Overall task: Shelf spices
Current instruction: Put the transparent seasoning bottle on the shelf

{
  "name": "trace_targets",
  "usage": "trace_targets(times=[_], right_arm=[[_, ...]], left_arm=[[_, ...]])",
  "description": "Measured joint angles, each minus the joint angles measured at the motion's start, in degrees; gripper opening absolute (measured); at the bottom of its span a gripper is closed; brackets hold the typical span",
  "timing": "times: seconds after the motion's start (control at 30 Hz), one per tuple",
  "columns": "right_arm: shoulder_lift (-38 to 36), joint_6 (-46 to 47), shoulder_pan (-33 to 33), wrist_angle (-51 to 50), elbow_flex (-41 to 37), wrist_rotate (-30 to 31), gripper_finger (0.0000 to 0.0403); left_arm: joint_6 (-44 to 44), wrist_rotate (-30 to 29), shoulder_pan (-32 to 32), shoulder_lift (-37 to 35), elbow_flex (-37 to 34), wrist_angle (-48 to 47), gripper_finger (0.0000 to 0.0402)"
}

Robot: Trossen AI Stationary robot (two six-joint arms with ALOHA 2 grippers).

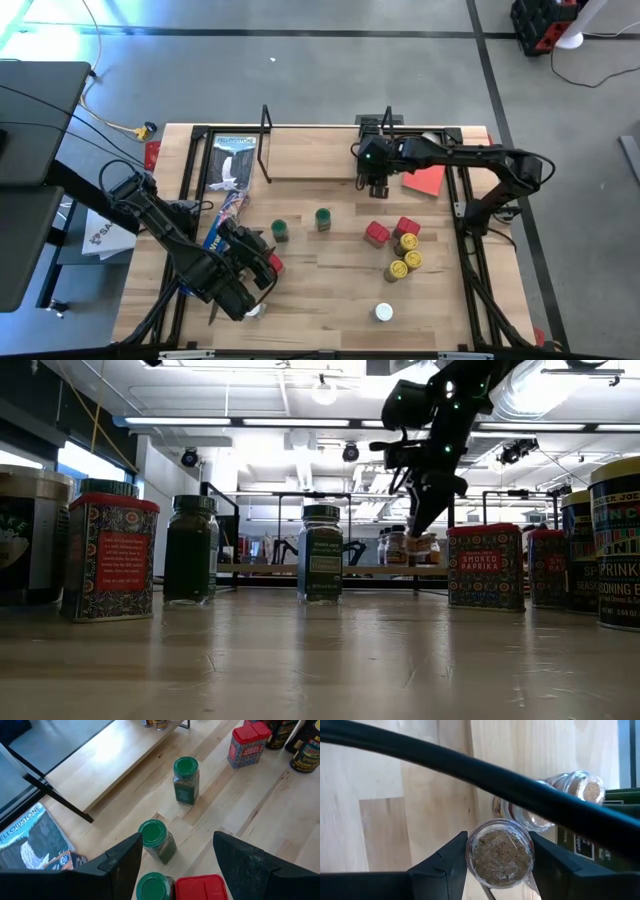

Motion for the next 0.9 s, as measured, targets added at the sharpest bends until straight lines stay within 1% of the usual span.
trace_targets(times=[0.17,0.23,0.5,0.9], right_arm=[[0.0,-0.56,-0.3,1.76,0.0,-0.09,0.0178],[0.0,-0.57,-0.77,2.02,0.0,-1.04,0.0179],[0.0,0.0,-2.84,2.02,0.0,-1.99,0.018],[0.0,0.43,-4.09,2.21,0.0,-4.13,0.0181]], left_arm=[[0.0,0.0,0.0,0.0,0.0,0.06,0.0241],[0.0,0.0,0.0,0.02,0.0,0.24,0.0241],[0.0,0.31,0.0,0.02,0.0,0.33,0.0241],[0.0,0.48,0.0,0.02,0.0,0.37,0.0241]])
